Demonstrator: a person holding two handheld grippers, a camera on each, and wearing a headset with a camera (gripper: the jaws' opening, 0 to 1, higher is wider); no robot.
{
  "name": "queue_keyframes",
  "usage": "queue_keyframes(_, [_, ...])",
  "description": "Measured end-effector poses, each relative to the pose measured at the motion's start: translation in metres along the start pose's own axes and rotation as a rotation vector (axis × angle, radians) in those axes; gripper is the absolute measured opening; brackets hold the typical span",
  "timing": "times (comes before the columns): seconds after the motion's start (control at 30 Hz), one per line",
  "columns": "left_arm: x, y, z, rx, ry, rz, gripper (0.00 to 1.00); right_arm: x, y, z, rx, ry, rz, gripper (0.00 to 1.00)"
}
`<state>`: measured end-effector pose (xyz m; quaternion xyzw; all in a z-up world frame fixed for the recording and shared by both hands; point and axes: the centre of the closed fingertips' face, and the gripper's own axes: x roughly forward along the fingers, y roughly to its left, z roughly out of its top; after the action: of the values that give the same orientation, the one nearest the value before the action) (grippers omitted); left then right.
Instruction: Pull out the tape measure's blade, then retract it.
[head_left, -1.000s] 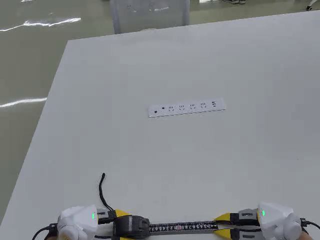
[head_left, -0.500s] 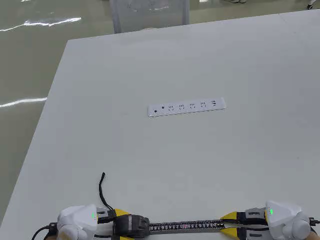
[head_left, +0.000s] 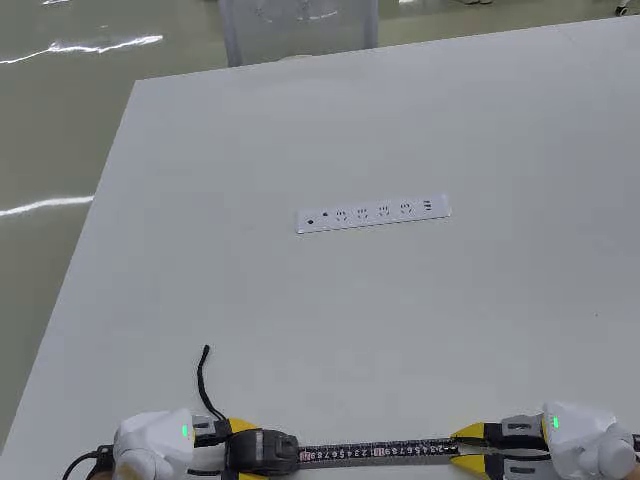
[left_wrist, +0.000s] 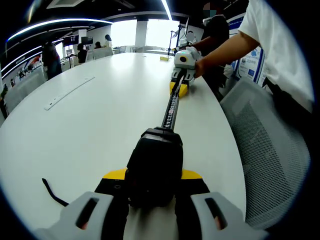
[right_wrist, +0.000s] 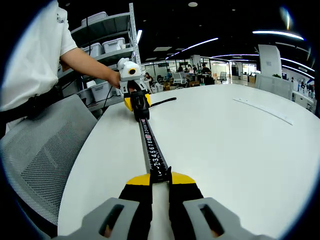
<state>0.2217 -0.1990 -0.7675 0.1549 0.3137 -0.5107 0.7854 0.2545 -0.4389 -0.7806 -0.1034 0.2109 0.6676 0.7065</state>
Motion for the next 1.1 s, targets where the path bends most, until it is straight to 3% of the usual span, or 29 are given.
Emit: queue_keyframes(1.1, [0.000,0.000,-0.001,-0.001,0.014,0.000,0.32,-0.037,-0.006,-0.013,0.030,0.001,-0.038,0.09])
